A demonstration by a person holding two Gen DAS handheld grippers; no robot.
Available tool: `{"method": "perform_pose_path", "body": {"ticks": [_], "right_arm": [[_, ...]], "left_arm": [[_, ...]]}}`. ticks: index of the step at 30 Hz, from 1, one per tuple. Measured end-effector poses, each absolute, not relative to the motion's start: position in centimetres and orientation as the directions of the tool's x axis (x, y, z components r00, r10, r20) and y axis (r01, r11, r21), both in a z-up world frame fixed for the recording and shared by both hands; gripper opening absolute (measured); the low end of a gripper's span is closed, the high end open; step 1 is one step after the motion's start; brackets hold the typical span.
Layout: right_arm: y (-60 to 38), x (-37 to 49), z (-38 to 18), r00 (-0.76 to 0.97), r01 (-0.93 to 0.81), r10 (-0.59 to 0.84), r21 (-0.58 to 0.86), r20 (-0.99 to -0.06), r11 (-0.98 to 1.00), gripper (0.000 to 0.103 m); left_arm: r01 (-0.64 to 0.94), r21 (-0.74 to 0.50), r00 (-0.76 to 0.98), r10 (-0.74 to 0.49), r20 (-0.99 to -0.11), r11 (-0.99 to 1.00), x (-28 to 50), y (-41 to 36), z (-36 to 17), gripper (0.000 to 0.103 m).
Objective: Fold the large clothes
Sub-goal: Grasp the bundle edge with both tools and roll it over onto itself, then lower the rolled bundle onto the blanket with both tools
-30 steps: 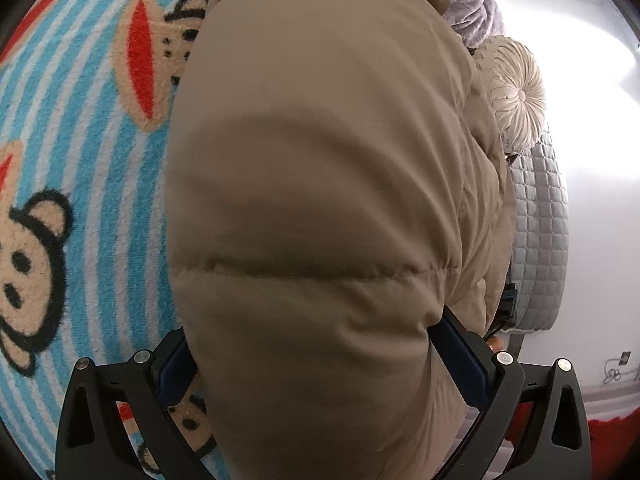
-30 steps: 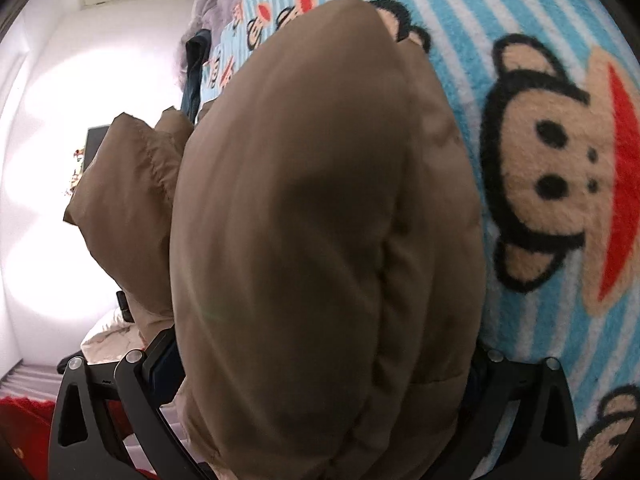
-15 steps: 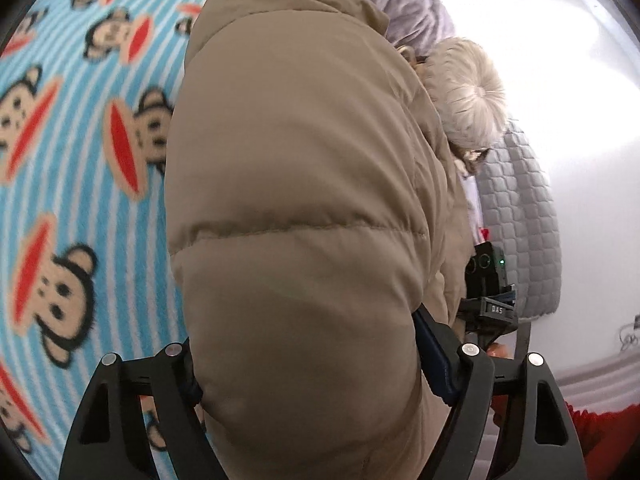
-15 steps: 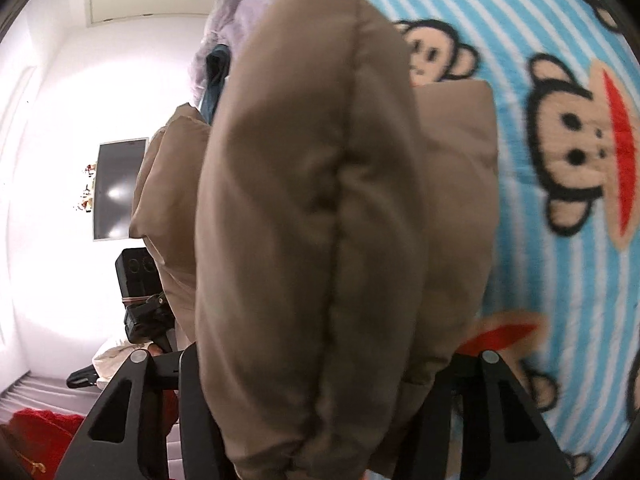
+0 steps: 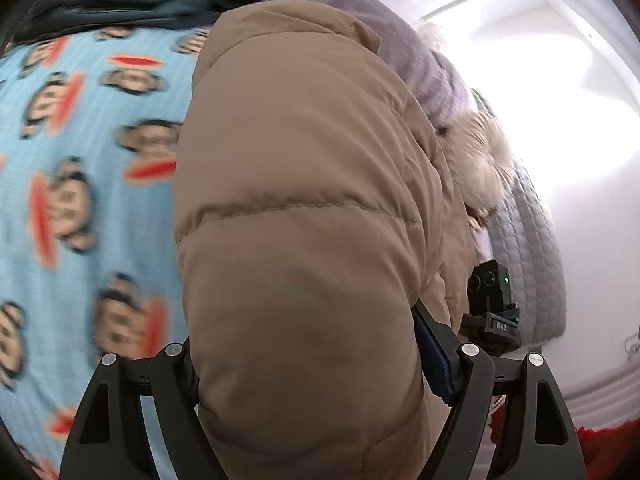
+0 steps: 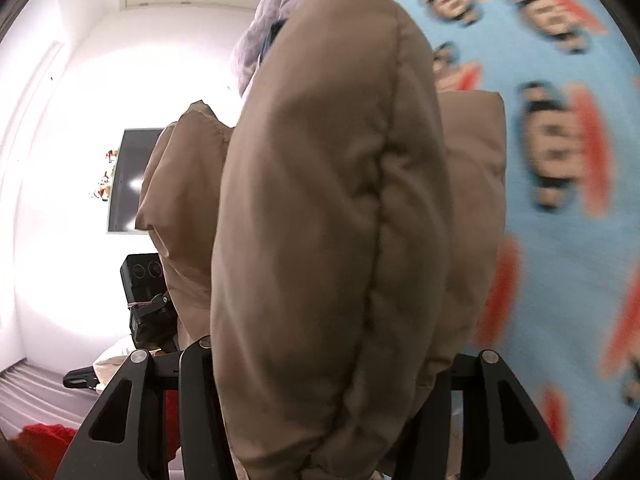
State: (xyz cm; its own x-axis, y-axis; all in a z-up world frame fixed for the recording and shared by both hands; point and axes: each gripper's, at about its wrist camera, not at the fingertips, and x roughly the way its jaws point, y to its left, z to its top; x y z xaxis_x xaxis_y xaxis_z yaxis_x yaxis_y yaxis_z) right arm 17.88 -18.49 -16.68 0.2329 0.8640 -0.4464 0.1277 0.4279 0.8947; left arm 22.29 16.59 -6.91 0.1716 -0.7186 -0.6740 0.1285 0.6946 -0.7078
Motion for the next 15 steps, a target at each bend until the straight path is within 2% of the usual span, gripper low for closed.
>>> {"method": "perform_pose_path", "body": {"ticks": [6,9,12,15], "right_arm": [[-11.9,22.1,-19.6,0.194,0.132,0.863,0.884,-0.467,0.449,0.055],[-11.1,22.9,-21.1,0.204,0.171,0.851,0.874,-0.483,0.455,0.063],[-11.9,23.0,-21.0,0.207,0.204,0.833,0.856,-0.512,0.475,0.068],[-11.3,21.7,-19.4,0.195,0.206,0.783,0.805,-0.590,0.556,0.070]], "left_arm": [[0.016,-0.707,0.188,-0.697,-0.692,0.707,25.3,22.5,-12.1,0.085],[-0.037,-0.717,0.195,-0.699,-0.688,0.696,25.1,23.9,-14.4,0.089],[-0.027,-0.675,0.218,-0.655,-0.724,0.737,24.2,24.0,-14.1,0.089],[-0.004,-0.574,0.255,-0.554,-0.792,0.819,23.3,24.5,-11.7,0.089]]}}
